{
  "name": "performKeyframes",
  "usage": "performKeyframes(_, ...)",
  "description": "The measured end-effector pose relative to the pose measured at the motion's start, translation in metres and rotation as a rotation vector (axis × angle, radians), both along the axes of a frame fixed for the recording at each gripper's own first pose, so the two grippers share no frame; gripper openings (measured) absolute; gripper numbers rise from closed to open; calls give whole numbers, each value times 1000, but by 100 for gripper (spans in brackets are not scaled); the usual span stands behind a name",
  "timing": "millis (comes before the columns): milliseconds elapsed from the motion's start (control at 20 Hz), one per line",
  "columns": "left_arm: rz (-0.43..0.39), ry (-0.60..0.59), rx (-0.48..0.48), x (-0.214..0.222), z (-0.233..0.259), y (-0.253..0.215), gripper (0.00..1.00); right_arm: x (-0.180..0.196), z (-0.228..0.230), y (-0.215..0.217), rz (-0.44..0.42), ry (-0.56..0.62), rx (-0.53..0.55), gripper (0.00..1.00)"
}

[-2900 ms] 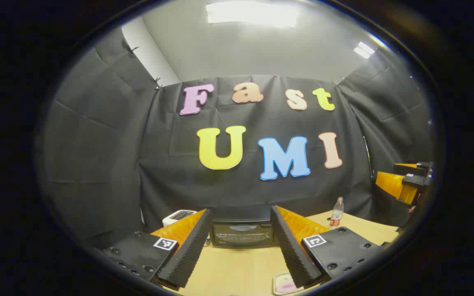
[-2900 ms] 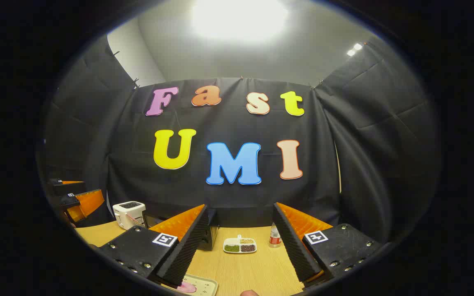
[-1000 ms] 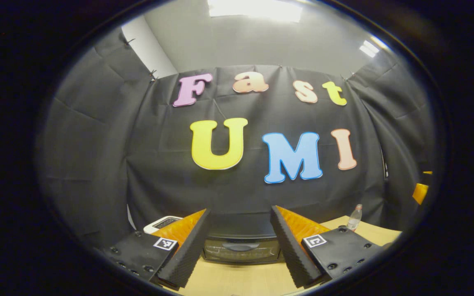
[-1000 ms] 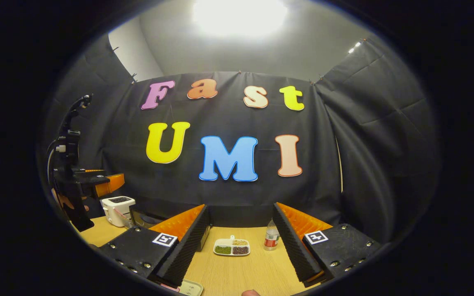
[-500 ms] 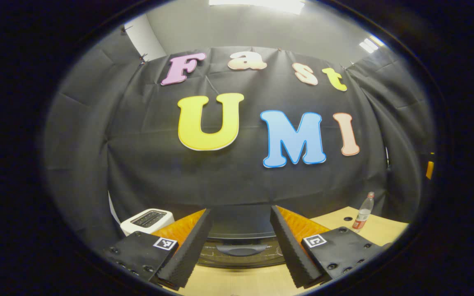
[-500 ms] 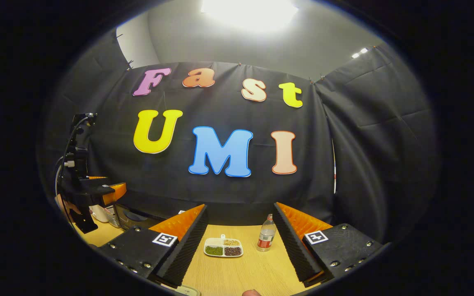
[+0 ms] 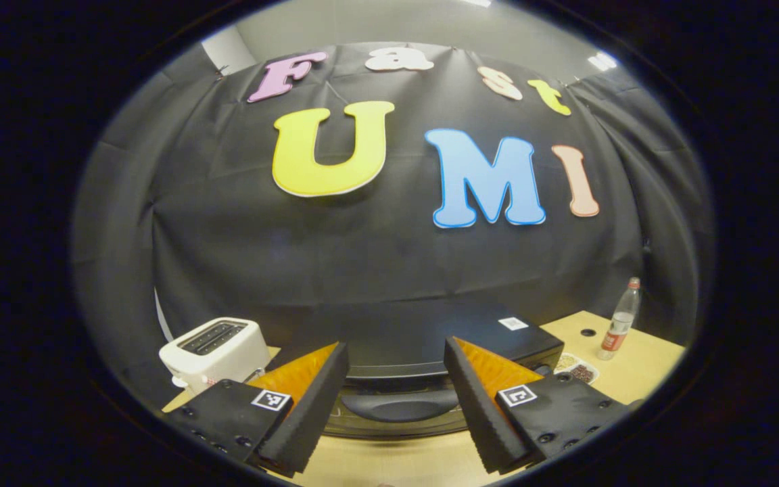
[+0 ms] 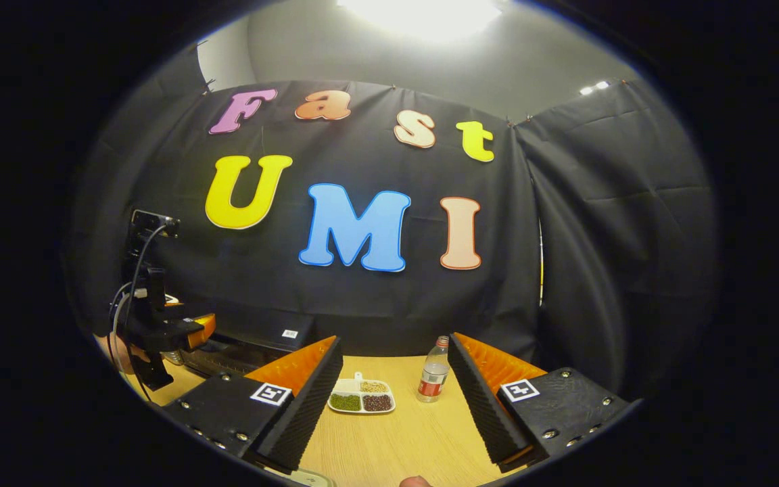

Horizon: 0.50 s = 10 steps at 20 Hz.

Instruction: Open the electric oven with the left hand, put the food in, and close the electric oven.

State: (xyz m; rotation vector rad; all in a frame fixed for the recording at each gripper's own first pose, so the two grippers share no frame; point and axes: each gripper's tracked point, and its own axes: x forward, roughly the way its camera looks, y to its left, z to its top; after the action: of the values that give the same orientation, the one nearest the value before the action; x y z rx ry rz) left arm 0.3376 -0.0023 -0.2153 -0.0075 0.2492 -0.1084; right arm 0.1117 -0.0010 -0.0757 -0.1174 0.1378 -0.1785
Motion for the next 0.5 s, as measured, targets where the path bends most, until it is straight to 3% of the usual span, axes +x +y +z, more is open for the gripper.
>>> performKeyframes(500,20,51,8,6,-42,-4,100,-4,-5,-9,-41,20,-20,97)
